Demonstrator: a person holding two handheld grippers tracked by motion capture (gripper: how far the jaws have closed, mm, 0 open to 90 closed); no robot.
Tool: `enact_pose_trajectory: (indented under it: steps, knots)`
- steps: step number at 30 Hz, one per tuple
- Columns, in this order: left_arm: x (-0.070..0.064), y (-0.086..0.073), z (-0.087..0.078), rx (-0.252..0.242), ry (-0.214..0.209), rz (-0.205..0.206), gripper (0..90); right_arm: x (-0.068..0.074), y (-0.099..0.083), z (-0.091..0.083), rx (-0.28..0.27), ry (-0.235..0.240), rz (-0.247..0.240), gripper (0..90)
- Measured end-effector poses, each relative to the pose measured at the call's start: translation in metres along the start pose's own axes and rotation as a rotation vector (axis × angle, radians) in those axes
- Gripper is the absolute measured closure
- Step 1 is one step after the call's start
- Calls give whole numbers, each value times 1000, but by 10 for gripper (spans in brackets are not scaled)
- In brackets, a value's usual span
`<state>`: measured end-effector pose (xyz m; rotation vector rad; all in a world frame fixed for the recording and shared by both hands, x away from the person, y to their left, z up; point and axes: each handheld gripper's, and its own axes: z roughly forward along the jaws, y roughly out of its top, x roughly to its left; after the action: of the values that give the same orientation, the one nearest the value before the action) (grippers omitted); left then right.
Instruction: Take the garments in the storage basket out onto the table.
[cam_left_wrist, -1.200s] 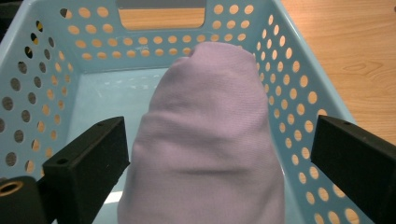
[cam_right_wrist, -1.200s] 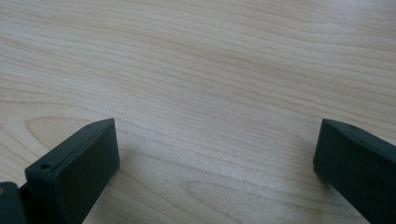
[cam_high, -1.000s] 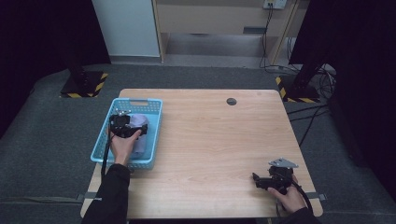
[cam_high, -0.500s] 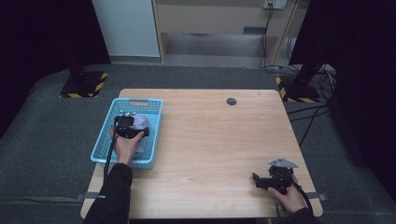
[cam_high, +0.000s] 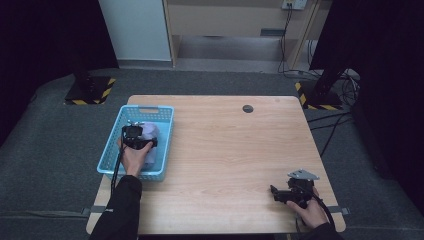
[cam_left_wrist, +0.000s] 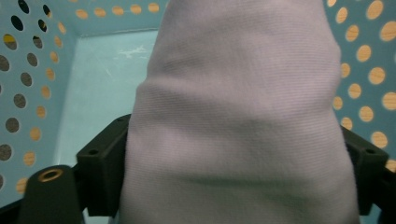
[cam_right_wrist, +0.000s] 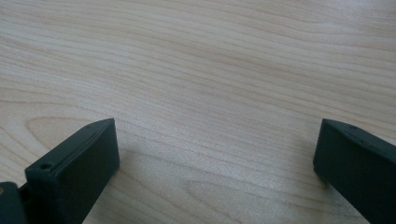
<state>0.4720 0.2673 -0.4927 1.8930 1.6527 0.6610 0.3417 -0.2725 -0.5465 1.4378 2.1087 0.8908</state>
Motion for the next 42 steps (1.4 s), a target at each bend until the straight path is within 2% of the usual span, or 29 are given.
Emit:
enact_pose_trajectory:
  steps: [5, 10, 11, 17, 26, 27, 30, 37, 42]
  knots:
    - [1, 1, -3, -2, -10, -24, 276, 0, 0, 0, 0, 0, 0, 5]
    - [4, 1, -6, -5, -26, -49, 317, 0, 0, 0, 0, 0, -1, 5]
    - [5, 1, -7, -11, -32, -61, 319, 0, 0, 0, 0, 0, 0, 5]
    - [5, 1, -8, -16, -45, -56, 323, 0, 0, 0, 0, 0, 0, 5]
    - [6, 5, -17, -53, -62, -72, 324, 0, 0, 0, 0, 0, 0, 5]
    - [6, 6, -20, -74, -68, -79, 324, 0, 0, 0, 0, 0, -1, 5]
    - [5, 7, -24, -87, -72, -78, 324, 0, 0, 0, 0, 0, 0, 5]
    - [4, 13, -38, -133, -127, -108, 324, 0, 0, 0, 0, 0, 0, 5]
    - [6, 18, -50, -149, -137, -108, 323, 0, 0, 0, 0, 0, 0, 5]
